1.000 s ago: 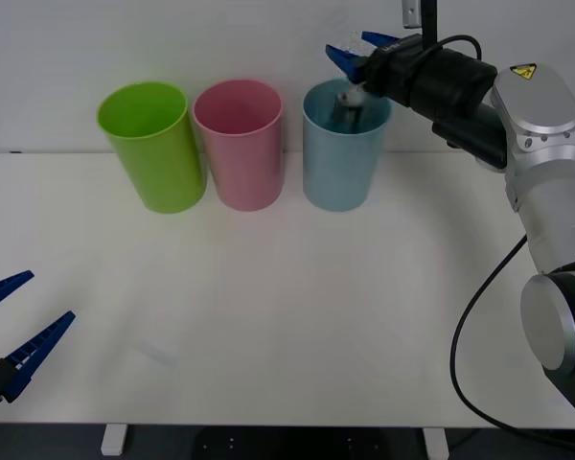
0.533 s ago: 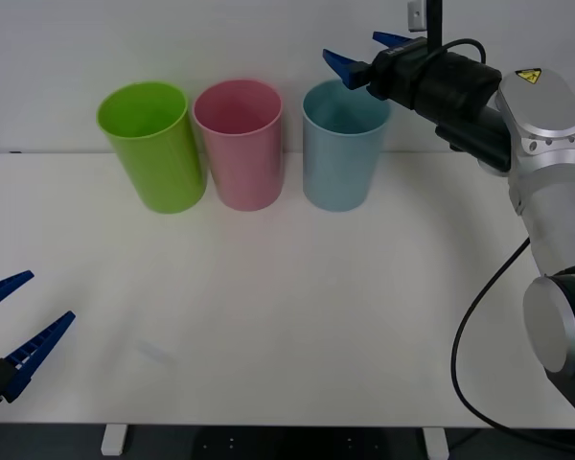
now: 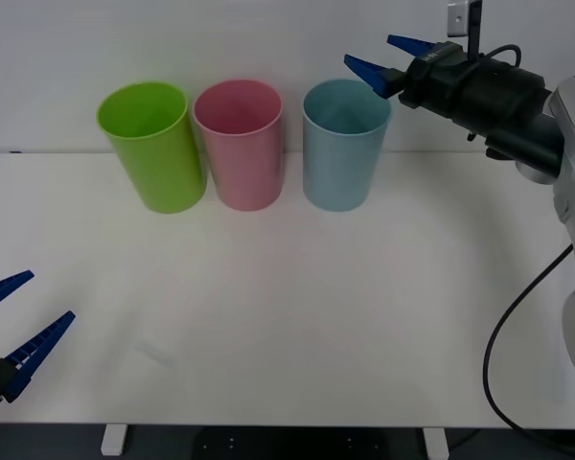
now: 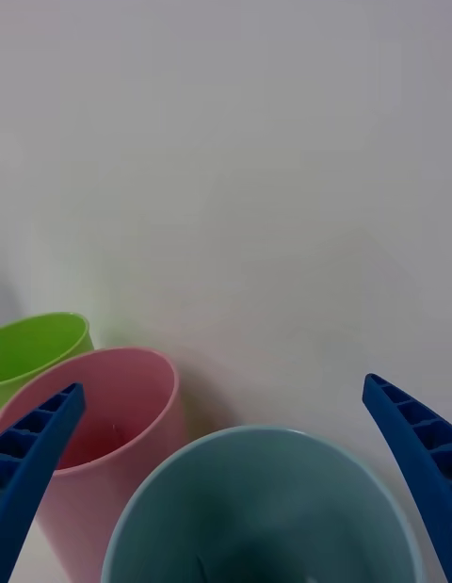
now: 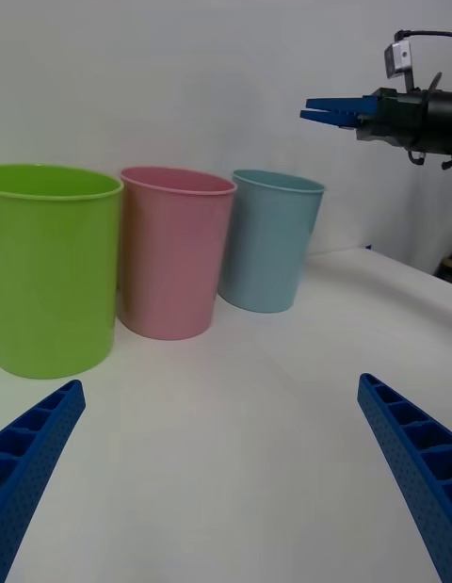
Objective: Grasp the object on the table and drop it into the matching bin: aluminum can to the light blue bin, PET bottle to the pink bin.
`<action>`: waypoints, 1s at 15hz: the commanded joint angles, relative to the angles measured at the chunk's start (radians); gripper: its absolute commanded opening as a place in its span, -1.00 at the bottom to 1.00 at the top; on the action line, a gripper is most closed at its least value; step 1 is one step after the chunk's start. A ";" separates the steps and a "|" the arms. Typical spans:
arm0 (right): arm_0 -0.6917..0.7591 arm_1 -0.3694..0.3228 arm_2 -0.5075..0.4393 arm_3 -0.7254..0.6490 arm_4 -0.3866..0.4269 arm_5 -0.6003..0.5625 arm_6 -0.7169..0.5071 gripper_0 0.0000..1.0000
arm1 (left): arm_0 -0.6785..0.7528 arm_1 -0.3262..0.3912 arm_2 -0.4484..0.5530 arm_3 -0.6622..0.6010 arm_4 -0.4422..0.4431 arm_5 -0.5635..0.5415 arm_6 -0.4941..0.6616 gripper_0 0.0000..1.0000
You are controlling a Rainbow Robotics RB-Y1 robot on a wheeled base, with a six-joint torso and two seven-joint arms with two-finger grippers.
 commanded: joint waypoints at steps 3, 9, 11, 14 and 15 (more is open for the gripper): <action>0.242 -0.080 0.014 -0.291 -0.093 -0.011 -0.019 1.00 | 0.000 0.000 0.000 0.000 0.000 0.000 0.000 1.00; 0.558 -0.177 0.017 -0.644 -0.182 0.019 -0.167 1.00 | 0.000 0.000 0.000 0.000 0.000 0.000 0.000 1.00; 0.661 -0.206 0.012 -0.748 -0.211 0.038 -0.188 1.00 | 0.000 0.000 0.000 0.000 0.000 0.000 0.000 1.00; 0.787 -0.221 -0.020 -0.860 -0.225 0.041 -0.180 1.00 | 0.000 0.000 0.000 0.000 0.000 0.000 0.000 1.00; 0.827 -0.221 -0.032 -0.895 -0.225 0.041 -0.176 1.00 | 0.000 0.000 0.000 0.000 0.000 0.000 0.000 1.00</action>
